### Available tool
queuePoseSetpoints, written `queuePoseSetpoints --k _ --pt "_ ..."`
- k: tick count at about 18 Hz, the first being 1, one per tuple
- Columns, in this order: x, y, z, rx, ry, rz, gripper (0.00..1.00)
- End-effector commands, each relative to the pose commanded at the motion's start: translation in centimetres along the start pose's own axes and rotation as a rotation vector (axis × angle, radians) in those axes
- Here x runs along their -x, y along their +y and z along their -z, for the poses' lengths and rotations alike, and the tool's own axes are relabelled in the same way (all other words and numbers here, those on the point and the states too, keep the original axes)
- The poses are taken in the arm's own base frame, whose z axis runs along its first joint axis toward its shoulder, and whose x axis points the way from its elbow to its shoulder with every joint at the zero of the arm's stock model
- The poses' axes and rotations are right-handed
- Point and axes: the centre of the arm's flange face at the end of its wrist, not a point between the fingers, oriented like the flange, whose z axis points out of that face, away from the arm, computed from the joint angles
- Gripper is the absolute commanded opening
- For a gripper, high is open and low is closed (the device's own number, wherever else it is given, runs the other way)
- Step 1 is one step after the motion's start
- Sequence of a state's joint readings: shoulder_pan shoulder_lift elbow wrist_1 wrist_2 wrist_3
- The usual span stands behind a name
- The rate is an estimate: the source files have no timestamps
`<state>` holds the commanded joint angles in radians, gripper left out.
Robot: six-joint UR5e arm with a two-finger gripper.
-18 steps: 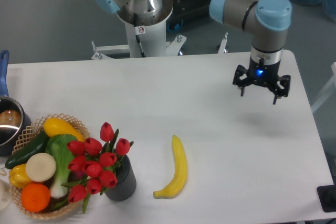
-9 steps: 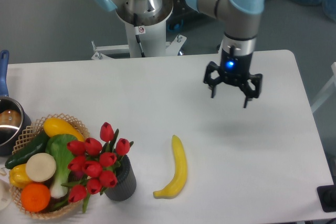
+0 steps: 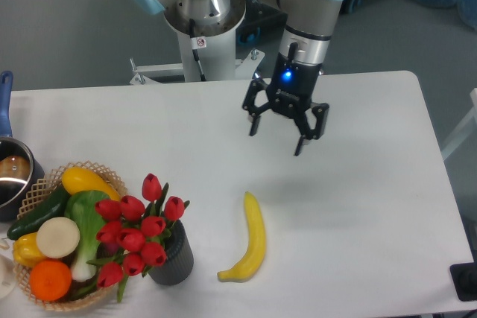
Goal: Pick up the flowers from the vase
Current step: 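Move the open gripper toward the red tulips in the grey vase, then lower the gripper around the tulip stems above the vase rim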
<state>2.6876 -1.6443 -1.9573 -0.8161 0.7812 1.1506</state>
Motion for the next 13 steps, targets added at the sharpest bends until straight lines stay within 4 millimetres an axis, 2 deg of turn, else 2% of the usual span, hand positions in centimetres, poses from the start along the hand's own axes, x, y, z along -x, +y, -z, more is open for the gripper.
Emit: queuePoseSetpoints --k 3,6,8,11,13 --pt "-0.3 -0.5 -3.5 -0.048 0.087 0.002 1.0" --pt "0.5 -2.3 -7.0 -0.069 0.133 -0.032 1.0" --pt "1.8 -4.0 -8.3 -0.131 0.173 -0.006 1.0" --pt "3.9 -5.1 -9.3 -0.152 0.173 -0.016 1.0" --pt "3.6 -5.5 -10.7 -0.154 0.184 -0.036 1.0"
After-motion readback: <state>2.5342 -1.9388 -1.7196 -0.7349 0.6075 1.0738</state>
